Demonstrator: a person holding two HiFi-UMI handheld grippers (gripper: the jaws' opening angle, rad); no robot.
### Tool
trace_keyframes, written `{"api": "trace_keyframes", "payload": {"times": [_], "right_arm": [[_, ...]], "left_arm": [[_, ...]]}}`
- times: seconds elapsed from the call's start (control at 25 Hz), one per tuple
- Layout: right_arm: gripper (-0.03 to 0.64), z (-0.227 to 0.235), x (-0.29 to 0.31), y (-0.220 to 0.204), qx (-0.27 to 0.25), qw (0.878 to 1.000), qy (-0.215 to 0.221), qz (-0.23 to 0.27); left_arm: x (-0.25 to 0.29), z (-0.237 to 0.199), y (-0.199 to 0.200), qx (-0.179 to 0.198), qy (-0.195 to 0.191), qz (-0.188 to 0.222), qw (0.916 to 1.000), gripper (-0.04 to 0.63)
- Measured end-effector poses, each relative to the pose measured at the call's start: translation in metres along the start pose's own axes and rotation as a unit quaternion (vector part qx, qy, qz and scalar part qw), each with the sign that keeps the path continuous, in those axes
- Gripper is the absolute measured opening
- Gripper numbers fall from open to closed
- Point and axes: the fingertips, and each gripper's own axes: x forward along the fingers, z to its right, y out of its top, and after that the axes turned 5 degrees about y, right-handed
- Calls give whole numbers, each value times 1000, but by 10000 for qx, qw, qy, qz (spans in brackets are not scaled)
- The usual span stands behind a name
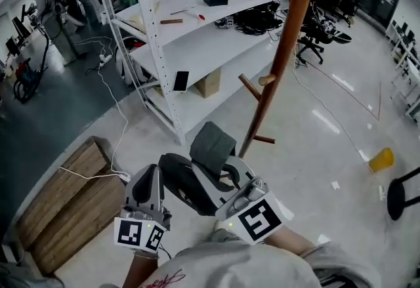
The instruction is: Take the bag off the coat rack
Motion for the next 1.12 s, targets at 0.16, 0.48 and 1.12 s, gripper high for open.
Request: {"api": "trace_keyframes", "payload": {"times": [0.16, 0.48, 1.12], "right_arm": [[38, -14, -20, 5, -14, 9988, -477, -74], [38, -55, -58, 21, -48, 9877, -1557, -121], [38, -145, -112, 23, 198, 9758, -2146, -368]], "left_arm": [[-8, 14, 13, 1, -459, 141, 9988, 18], [-54, 32, 31, 29, -1333, 313, 9906, 18], [-137, 66, 27, -205, -2191, 195, 9753, 18]]}}
